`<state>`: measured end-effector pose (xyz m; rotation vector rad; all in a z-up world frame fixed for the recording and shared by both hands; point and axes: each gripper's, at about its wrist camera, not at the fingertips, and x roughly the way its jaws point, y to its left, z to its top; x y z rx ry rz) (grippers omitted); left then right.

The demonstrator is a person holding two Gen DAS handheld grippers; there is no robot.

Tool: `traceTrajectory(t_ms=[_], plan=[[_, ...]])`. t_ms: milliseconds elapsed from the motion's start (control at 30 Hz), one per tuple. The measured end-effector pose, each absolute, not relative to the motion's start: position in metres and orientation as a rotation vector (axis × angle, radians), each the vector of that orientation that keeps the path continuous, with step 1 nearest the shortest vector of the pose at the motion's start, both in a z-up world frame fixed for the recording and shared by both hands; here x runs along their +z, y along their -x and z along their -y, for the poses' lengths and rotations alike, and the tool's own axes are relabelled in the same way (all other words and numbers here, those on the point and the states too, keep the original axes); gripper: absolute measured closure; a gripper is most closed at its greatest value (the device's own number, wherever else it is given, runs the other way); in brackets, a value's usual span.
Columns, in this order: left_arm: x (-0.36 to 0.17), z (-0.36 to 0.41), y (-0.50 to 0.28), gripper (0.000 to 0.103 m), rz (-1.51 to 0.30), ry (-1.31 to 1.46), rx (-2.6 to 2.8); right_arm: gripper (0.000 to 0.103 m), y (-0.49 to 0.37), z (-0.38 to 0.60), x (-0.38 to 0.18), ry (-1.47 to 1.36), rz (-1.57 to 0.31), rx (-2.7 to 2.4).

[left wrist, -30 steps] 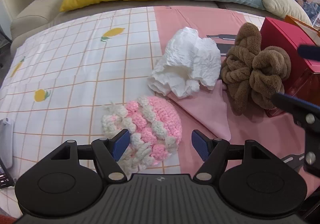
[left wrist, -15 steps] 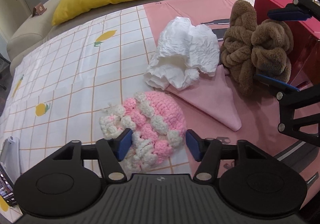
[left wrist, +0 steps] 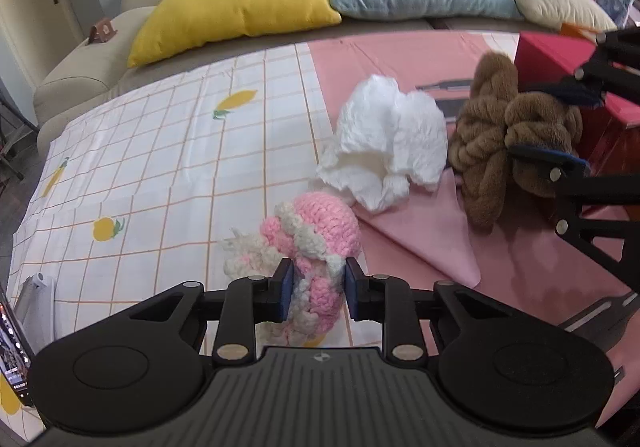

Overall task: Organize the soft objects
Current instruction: 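Grasp the pink-and-white knit hat with the left tool while the right grasps the brown plush bear, then carry the knit hat and plush bear over the white box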

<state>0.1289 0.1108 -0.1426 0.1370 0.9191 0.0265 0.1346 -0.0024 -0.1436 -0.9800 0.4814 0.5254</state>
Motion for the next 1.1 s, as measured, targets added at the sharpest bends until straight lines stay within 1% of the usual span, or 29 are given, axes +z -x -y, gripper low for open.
traceTrajectory(t_ms=[200, 467, 833, 1100], plan=[[-0.104, -0.104, -0.113, 0.075, -0.820, -0.097, 0.017, 0.072, -0.118, 0.011, -0.118, 0.926, -0.435, 0.521], [-0.066, -0.085, -0.098, 0.075, -0.736, -0.083, -0.012, 0.073, -0.097, 0.027, -0.082, 0.834, -0.377, 0.491], [-0.033, -0.058, -0.088, 0.075, -0.662, -0.122, -0.058, 0.072, -0.077, 0.061, -0.040, 0.736, -0.288, 0.413], [-0.010, -0.022, -0.092, 0.075, -0.609, -0.158, -0.153, 0.072, -0.082, 0.105, -0.018, 0.593, -0.287, 0.325]])
